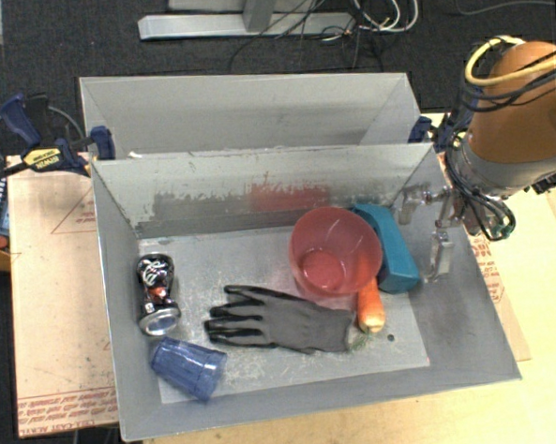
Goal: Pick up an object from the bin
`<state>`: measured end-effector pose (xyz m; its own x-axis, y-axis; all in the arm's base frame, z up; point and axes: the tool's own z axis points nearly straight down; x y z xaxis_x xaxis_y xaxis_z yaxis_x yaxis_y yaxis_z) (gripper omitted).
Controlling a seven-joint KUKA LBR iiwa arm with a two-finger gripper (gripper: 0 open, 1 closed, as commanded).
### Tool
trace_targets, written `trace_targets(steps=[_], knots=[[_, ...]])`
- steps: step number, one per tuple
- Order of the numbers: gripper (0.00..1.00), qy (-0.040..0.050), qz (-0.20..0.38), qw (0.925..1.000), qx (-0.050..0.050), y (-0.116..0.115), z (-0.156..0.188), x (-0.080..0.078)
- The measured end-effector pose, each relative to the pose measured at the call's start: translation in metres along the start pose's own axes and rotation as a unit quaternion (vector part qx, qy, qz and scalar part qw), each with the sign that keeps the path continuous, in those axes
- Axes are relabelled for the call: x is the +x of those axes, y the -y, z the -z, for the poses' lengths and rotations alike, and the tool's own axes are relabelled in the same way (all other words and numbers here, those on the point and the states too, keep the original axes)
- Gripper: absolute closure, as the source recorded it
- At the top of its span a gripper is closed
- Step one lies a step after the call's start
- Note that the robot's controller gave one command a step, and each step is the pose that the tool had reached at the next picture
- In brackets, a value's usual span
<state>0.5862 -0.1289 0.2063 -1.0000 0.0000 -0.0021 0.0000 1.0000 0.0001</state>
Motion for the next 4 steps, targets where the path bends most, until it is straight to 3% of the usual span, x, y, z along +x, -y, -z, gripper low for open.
trace_targets(steps=[1, 2, 3, 4], knots=[[0.0, -0.0009, -0.071, 0.9975, -0.001, -0.073, -0.102, 0.031], [0.0, 0.0001, -0.143, 0.9897, 0.0, -0.088, -0.071, 0.014], [0.0, -0.0027, -0.063, 0.998, -0.001, -0.125, -0.109, 0.037], [0.0, -0.0007, -0.17, 0.9855, -0.001, -0.125, -0.136, 0.022]])
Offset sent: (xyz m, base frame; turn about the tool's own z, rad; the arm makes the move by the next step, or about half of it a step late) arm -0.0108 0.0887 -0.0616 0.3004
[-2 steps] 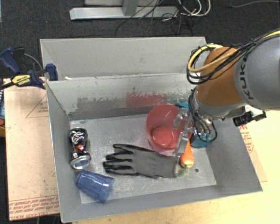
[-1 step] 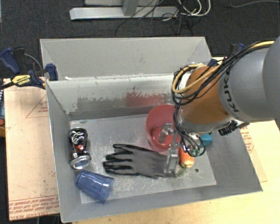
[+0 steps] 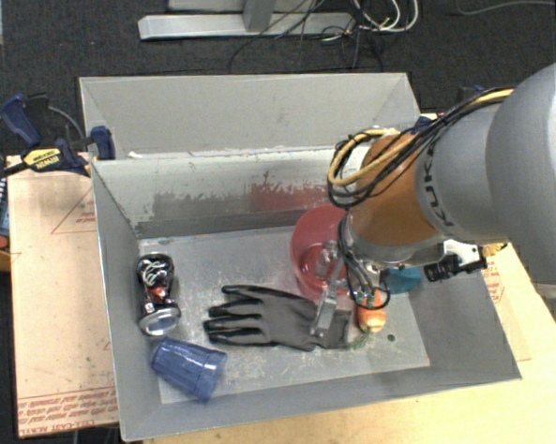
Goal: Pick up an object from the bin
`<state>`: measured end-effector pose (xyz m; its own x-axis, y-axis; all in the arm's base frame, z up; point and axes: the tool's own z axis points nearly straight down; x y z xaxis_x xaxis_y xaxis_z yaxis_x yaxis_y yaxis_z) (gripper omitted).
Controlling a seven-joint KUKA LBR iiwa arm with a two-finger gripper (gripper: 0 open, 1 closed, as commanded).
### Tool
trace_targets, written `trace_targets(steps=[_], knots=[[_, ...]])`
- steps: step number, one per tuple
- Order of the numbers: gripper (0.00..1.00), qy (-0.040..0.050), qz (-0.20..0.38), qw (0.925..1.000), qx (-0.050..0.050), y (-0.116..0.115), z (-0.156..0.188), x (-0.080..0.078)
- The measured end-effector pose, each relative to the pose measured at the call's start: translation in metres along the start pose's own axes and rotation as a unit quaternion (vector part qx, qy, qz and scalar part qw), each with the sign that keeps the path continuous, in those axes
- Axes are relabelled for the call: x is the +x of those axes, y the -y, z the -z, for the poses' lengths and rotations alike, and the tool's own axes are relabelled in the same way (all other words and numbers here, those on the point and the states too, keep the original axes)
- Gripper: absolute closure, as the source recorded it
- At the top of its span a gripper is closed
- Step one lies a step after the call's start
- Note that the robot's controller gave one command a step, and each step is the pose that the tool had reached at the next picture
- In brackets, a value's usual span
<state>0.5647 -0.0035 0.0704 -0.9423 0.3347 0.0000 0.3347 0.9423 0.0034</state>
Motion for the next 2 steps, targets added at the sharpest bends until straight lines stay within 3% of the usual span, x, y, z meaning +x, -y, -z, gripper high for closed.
trace_targets(steps=[1, 2], knots=[[1.0, 0.0042, 0.06, 0.9982, -0.001, -0.0254, 0.0034, 0.0353], [1.0, 0.0043, 0.06, 0.9982, -0.001, -0.0254, 0.0034, 0.0353]])
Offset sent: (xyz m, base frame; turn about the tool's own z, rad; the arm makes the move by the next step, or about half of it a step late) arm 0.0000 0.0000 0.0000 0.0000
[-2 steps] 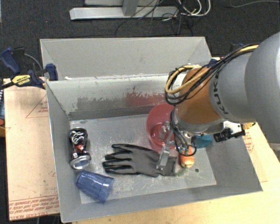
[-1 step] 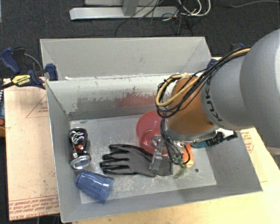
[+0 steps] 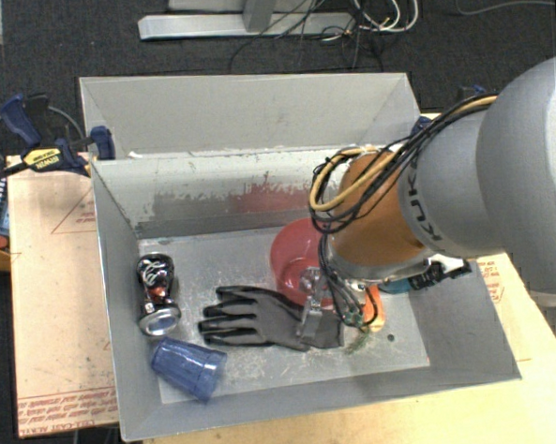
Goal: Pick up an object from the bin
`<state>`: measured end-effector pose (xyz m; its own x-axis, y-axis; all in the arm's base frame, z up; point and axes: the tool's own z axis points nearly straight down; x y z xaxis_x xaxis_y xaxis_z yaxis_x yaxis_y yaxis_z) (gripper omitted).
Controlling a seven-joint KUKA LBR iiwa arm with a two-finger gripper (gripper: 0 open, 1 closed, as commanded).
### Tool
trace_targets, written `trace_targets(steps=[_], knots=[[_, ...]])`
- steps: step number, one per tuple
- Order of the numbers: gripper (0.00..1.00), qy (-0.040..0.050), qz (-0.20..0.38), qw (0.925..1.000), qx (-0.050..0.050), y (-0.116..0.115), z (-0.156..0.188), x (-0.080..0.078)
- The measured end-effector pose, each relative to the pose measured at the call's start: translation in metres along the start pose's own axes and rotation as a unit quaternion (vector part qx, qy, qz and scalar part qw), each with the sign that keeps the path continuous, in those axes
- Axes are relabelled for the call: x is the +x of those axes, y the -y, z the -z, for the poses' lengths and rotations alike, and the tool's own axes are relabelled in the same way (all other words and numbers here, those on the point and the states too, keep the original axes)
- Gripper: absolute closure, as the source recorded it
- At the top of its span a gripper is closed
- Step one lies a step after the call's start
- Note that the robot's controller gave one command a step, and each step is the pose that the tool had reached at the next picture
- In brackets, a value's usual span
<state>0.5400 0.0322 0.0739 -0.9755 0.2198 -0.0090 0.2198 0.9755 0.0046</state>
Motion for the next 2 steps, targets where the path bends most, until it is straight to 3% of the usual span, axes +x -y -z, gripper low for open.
trace_targets(steps=[2], knots=[[1.0, 0.0025, -0.001, 1.0, 0.0, 0.001, 0.027, -0.001]])
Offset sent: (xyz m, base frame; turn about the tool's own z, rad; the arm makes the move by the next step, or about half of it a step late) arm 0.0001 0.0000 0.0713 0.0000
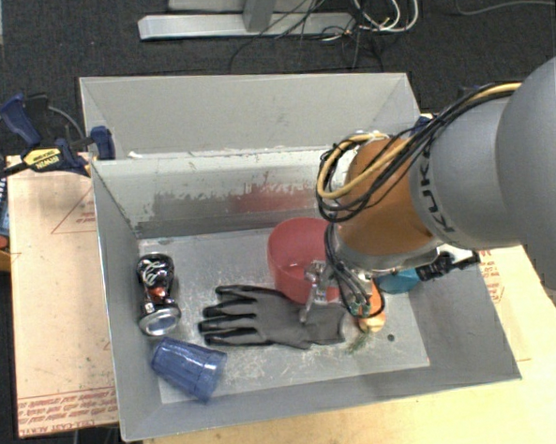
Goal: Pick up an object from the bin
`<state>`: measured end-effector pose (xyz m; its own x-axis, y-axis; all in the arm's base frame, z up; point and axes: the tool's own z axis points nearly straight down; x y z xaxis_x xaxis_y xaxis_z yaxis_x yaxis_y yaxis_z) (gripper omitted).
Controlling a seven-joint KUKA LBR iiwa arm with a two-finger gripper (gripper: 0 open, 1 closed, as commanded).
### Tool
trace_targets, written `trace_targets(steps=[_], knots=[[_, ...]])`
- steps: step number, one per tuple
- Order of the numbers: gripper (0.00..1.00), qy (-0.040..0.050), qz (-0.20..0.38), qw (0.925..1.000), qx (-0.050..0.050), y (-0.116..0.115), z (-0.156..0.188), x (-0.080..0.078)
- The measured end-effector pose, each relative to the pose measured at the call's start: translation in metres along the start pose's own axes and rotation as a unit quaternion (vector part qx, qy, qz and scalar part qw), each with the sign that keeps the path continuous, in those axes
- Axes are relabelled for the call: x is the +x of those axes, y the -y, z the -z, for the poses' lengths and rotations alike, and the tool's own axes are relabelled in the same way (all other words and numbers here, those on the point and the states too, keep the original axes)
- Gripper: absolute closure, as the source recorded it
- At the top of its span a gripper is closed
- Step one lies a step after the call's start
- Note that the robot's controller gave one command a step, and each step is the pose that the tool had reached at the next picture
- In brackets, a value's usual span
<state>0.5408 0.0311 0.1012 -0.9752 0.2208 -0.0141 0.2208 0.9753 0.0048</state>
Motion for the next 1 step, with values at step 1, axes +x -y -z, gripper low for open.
trace_targets(steps=[1], knots=[[1.0, -0.0011, 0.001, 1.0, 0.0, -0.0008, 0.0186, 0.0001]])
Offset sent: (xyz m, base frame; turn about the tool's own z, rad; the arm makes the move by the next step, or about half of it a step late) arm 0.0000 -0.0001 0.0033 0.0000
